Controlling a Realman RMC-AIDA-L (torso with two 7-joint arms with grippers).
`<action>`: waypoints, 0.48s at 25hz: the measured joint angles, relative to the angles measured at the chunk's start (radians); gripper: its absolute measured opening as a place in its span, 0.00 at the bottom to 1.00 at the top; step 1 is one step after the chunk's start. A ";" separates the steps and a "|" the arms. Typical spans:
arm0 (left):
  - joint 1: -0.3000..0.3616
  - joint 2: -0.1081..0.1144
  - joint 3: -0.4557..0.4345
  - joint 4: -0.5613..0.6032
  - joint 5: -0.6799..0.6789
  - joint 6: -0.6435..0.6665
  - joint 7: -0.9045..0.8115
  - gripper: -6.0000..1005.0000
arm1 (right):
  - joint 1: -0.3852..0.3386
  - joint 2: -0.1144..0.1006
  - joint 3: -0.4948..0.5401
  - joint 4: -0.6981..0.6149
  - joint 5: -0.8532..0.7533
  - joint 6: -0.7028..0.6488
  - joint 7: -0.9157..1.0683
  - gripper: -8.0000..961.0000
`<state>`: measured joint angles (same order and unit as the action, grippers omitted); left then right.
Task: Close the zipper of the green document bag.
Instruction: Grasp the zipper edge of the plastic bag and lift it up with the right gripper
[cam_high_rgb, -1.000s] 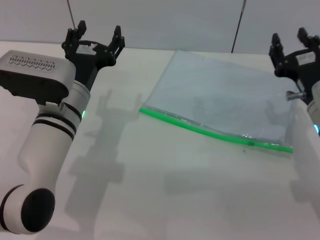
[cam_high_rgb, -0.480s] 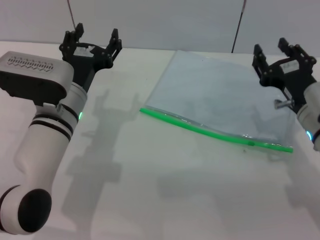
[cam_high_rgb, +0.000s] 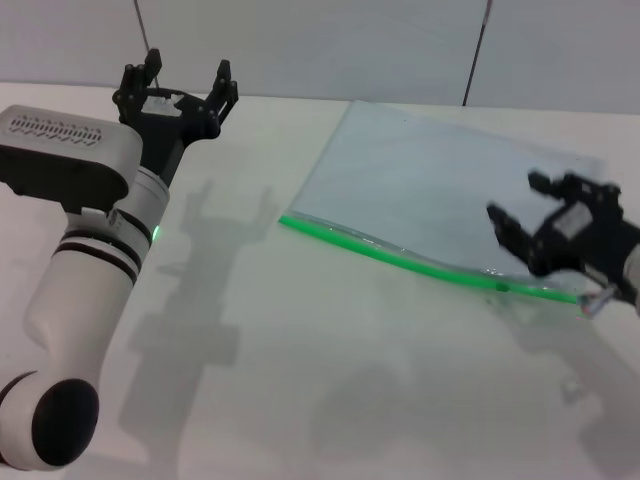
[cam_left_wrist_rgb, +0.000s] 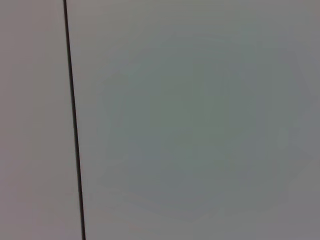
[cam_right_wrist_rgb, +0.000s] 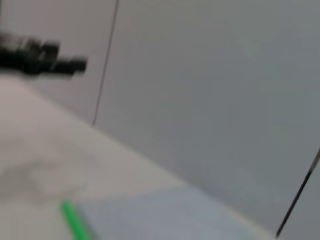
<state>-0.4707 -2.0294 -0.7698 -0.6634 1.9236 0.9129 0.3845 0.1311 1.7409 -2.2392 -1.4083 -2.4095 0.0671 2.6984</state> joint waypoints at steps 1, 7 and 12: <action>0.001 0.000 -0.001 0.001 0.000 0.000 0.000 0.84 | -0.005 -0.005 0.005 -0.011 0.000 -0.038 -0.019 0.58; 0.006 0.000 -0.002 0.011 0.000 0.000 -0.005 0.84 | -0.025 0.011 0.074 -0.054 0.001 -0.225 -0.111 0.58; 0.006 0.000 -0.004 0.012 0.000 0.000 -0.006 0.84 | -0.051 0.069 0.119 -0.055 0.000 -0.179 -0.125 0.58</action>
<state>-0.4642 -2.0294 -0.7735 -0.6519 1.9236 0.9126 0.3789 0.0805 1.8102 -2.1203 -1.4637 -2.4100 -0.1119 2.5731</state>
